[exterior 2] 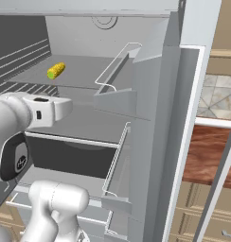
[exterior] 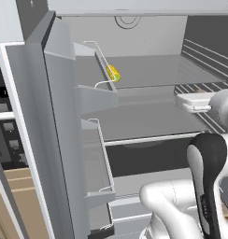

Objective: Gather the corn and mushroom from the fridge and place them on a tray on the dining counter. Then gather the chicken drumstick and fish from the fridge and place them on the other tray.

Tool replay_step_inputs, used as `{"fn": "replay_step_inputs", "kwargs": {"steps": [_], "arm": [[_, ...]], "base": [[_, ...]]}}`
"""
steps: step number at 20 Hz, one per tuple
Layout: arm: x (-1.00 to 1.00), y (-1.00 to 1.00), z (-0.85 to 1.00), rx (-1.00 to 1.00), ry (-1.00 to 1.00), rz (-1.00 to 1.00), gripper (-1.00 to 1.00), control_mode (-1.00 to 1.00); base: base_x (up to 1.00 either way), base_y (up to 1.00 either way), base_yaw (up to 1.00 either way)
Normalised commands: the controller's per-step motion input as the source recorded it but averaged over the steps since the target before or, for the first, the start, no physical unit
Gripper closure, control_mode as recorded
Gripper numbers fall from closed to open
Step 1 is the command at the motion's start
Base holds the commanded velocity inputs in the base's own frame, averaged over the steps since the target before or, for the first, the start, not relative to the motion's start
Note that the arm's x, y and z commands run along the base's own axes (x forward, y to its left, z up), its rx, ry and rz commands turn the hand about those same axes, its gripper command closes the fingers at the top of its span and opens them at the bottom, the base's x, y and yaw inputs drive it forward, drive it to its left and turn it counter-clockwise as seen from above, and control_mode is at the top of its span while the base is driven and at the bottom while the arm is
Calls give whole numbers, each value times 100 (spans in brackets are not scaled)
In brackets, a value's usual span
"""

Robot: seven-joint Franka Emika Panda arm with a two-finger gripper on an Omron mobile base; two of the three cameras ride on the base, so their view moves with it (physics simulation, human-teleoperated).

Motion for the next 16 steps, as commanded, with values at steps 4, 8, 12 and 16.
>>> {"fn": "replay_step_inputs", "kwargs": {"steps": [4,8,12,16], "arm": [[-37,0,21,0,2,4,100,-100],[-11,0,29,0,10,5,100,-100],[-4,0,8,0,12,4,100,-100],[-13,0,-9,0,9,1,100,-100]], "base": [[0,0,0],[0,0,0],[0,0,0],[0,0,0]]}}
